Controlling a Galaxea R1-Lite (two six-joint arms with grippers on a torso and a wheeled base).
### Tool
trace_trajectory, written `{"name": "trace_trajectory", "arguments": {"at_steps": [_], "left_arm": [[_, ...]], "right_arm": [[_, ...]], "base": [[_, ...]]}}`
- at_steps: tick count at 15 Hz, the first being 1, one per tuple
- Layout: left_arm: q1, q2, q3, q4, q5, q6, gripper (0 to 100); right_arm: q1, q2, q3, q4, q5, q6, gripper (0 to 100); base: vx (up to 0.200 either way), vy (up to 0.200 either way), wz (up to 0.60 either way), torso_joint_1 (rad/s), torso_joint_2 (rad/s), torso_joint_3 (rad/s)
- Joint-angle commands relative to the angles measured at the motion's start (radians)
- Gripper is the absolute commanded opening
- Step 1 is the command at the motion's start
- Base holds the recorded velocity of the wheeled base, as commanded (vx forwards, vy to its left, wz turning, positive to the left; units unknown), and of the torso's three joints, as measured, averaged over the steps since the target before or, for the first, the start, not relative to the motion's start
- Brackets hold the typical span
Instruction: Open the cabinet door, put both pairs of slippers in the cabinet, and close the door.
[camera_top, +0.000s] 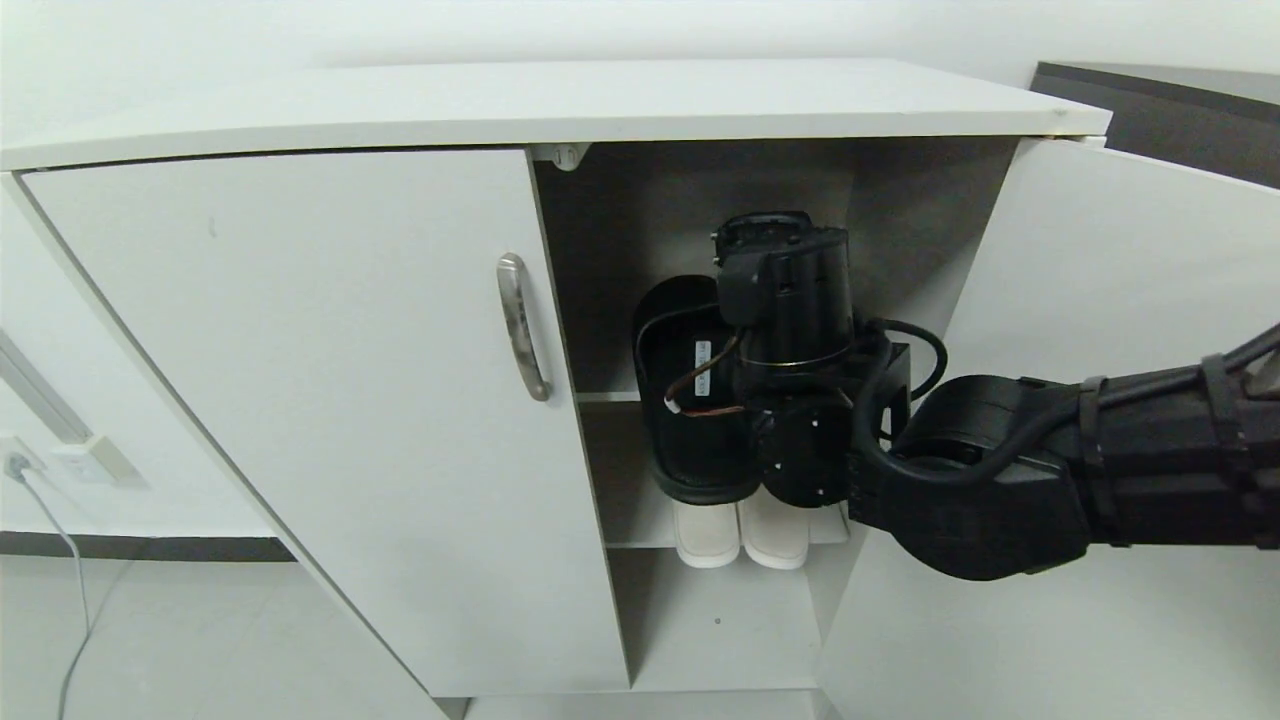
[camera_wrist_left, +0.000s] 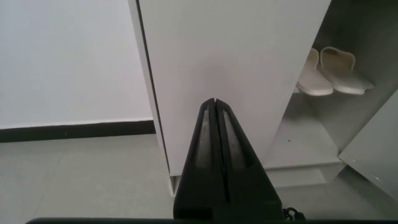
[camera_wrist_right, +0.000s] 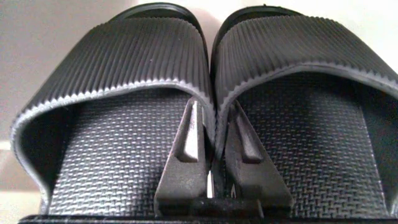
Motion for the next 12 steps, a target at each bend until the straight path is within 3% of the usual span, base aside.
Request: {"name": "trace_trajectory", "arguments": {"at_steps": [1,7,12], "left_arm": [[0.000,0.001,0.000,0.000,0.000,0.000,0],[0.000,0.001,0.000,0.000,0.000,0.000,0],[0.000,0.001,0.000,0.000,0.002,0.000,0]], "right_arm": [[-0.034,0.078,-0.085,0.033,0.016,0.001,0],[-0.106,0.210,-0.361,0.154,0.039,0.012,0],[-0.118,0.257,-0.504,0.240,0.064,0.044,0]], "base": [[0.000,0.000,0.00,0.000,0.00,0.000],[0.000,0.000,0.00,0.000,0.00,0.000],[0.000,0.000,0.00,0.000,0.00,0.000]]}}
